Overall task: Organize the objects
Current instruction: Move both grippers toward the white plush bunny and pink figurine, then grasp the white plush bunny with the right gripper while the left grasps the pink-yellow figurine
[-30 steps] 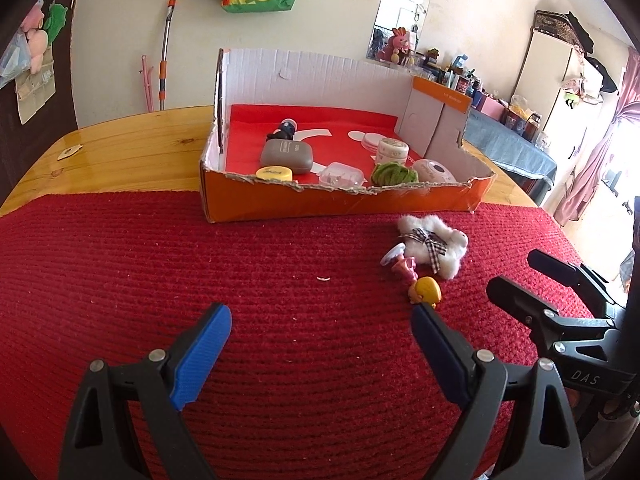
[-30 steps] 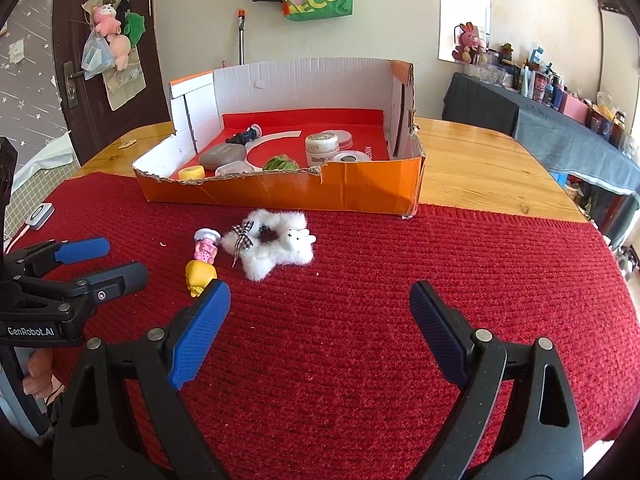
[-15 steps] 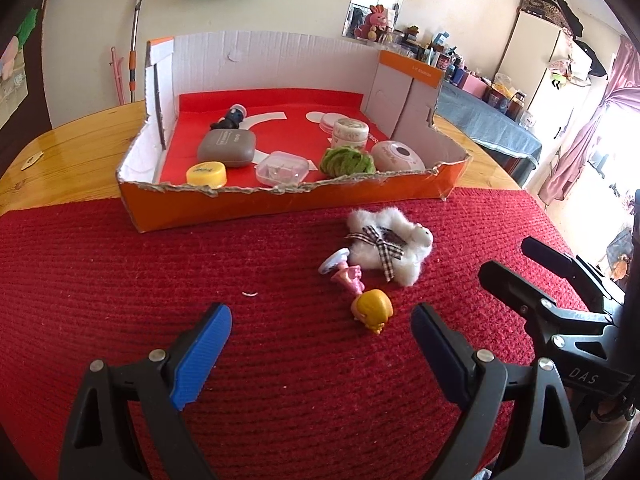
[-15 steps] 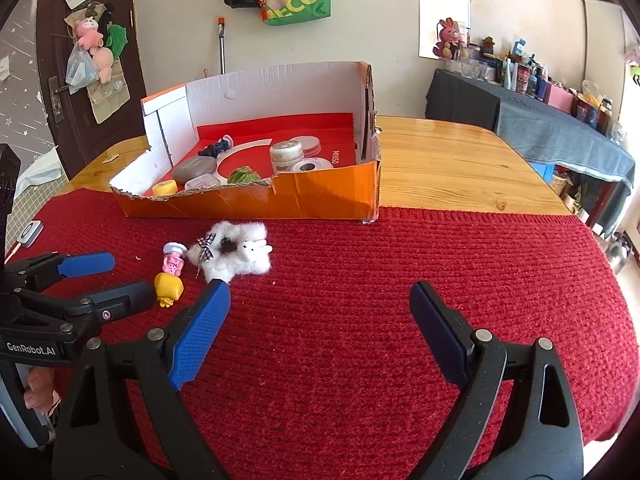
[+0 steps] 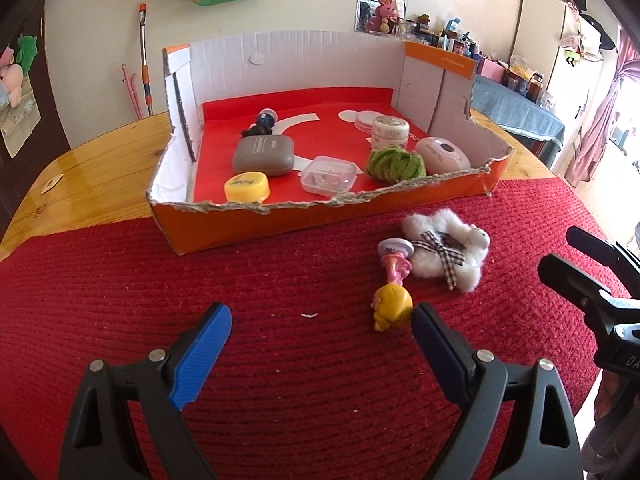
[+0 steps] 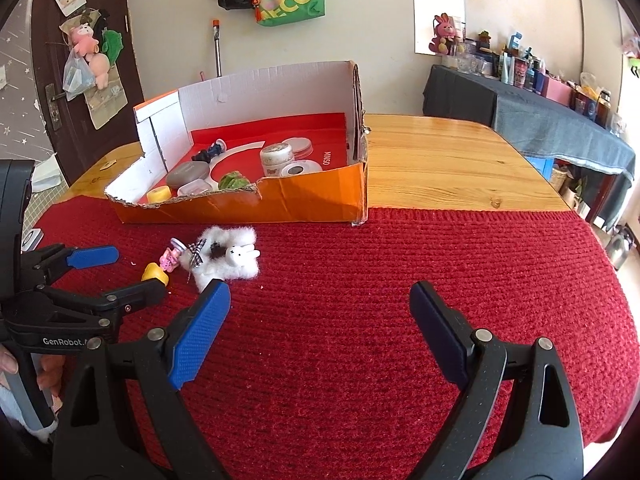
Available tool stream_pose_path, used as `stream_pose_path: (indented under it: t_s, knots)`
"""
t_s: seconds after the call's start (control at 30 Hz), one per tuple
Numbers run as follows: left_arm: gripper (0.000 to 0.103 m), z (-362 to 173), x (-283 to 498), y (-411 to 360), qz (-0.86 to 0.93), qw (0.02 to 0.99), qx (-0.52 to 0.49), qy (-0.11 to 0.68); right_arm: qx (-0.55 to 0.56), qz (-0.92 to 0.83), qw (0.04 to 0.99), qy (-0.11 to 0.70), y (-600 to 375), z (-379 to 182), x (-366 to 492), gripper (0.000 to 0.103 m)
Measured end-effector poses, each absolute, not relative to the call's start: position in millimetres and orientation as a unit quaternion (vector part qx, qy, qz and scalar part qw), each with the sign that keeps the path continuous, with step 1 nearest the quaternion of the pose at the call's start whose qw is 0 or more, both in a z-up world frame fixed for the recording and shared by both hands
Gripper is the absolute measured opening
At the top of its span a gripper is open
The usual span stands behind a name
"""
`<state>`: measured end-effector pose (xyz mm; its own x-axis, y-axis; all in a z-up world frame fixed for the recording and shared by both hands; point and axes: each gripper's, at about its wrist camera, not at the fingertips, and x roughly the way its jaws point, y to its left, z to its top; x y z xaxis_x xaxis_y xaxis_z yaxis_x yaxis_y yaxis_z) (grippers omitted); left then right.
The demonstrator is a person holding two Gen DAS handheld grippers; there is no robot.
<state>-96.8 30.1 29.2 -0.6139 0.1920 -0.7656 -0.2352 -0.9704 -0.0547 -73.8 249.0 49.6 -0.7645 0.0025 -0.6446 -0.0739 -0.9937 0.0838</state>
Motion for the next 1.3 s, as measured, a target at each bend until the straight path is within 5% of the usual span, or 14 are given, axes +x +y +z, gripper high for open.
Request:
stream_pose_path:
  t_s: [0.37,0.8,1.3]
  knots:
    - [0.093,29,-104,19,0.896,0.154,-0.416,0.036,-0.369,0.928,-0.033,0.045,236,45,-93,0.092]
    - [0.076,30,-115,39,0.881,0.209,-0.416,0.081,-0.421,0.902,-0.092,-0.035,213,35,-126,0.090]
    - [0.043,32,-118,50,0.869,0.257,-0.415,0.077,-0.426,0.893,-0.127,-0.065,201,31,-139,0.066]
